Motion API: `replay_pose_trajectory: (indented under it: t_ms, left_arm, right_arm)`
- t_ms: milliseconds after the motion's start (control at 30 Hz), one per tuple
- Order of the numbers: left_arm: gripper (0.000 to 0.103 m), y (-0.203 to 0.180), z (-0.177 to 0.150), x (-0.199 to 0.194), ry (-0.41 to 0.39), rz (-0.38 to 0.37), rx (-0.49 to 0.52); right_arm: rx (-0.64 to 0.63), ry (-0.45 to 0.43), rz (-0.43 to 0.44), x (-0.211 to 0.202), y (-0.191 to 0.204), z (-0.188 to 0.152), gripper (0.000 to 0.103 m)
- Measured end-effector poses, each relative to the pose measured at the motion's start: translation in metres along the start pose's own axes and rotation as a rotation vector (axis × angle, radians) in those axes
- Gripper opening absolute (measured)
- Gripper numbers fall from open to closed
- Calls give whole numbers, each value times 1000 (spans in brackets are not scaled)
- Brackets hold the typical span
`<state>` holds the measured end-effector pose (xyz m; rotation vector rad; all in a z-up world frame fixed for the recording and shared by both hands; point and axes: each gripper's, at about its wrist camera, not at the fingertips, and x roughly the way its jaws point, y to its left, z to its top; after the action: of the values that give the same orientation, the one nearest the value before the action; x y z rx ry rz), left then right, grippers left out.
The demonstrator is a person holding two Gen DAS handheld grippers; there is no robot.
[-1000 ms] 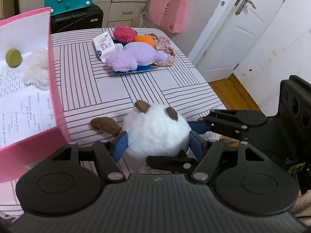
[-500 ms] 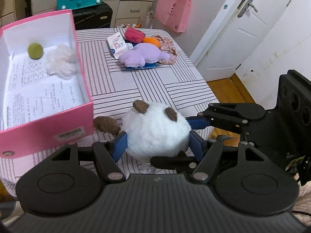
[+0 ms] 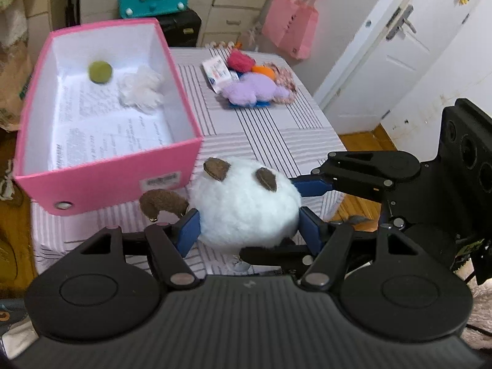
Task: Organize soft objects
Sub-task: 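Lift white plush toy with left gripper and carry it over pink box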
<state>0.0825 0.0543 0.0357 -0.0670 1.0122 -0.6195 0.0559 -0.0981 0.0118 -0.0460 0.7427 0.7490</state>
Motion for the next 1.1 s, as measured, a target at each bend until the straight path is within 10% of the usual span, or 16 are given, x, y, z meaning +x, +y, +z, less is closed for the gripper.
replay_pose_trajectory:
  t_ms: [767, 1100]
  left_arm:
    - [68, 90, 60, -44, -302, 29, -56]
    - [67, 134, 106, -5, -292, 26, -116]
  right_arm:
    - [-138, -179, -20, 54, -6, 104, 66]
    - [-242, -187, -95, 97, -33, 134, 66]
